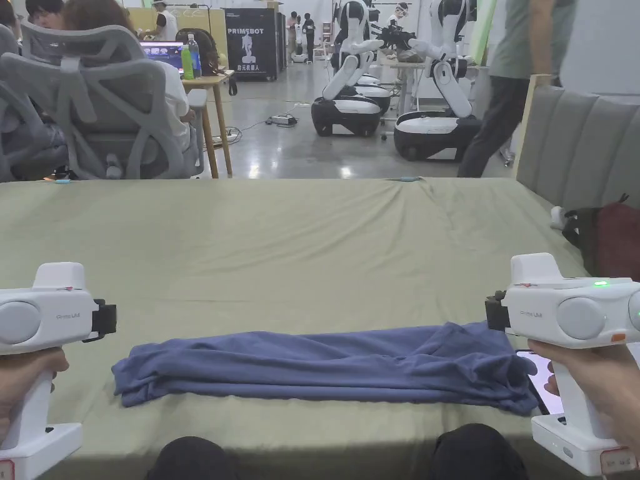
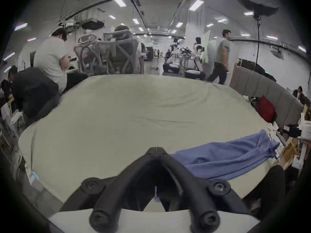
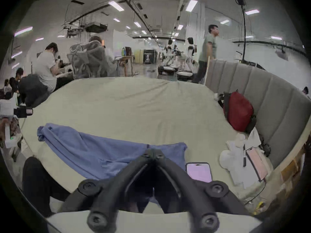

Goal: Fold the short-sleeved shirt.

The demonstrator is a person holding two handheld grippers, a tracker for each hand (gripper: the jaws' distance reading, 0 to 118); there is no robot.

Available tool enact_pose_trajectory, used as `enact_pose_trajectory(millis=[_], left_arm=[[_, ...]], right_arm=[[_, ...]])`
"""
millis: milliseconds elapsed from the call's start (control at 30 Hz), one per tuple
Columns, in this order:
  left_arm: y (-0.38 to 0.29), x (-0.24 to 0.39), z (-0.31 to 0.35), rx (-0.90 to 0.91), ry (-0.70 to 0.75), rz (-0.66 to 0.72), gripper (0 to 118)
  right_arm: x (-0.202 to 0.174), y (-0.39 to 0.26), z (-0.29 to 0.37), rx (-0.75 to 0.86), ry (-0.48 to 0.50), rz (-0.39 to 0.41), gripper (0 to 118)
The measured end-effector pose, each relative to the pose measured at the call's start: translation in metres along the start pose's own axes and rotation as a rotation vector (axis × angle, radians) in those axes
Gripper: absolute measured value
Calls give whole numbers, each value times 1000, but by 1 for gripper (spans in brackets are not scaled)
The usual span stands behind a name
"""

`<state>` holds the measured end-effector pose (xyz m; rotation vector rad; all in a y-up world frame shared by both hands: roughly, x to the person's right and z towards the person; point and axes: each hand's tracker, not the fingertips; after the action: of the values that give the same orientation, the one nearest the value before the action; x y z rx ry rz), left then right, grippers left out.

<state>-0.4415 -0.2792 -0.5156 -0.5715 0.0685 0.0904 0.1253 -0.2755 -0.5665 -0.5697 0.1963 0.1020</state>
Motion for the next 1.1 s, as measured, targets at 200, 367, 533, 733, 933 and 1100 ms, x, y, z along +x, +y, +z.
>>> enact_pose_trajectory(millis=[200,367,533,733,933,1100], left_arm=[[-9,-29,-15,-61,-150,165,18],[-38,-69,-59,-227,-430,473,109],[-63,-76,-89,-308,-459,525,115],[-65,-84,-129,-346,-750,709,118],[-63,-45,-143,-334,-759,611,18],[-72,-46,-147,-353,-737,556,18]], right_arm=[[-19,-3,7,-7,39,0,0],[-16,-2,-11,-58,108,-39,0],[-35,0,-12,-62,88,-14,0],[-42,4,-21,-80,129,-59,0],[-48,6,-29,-83,113,-39,0],[-57,4,-27,-89,102,-21,0]])
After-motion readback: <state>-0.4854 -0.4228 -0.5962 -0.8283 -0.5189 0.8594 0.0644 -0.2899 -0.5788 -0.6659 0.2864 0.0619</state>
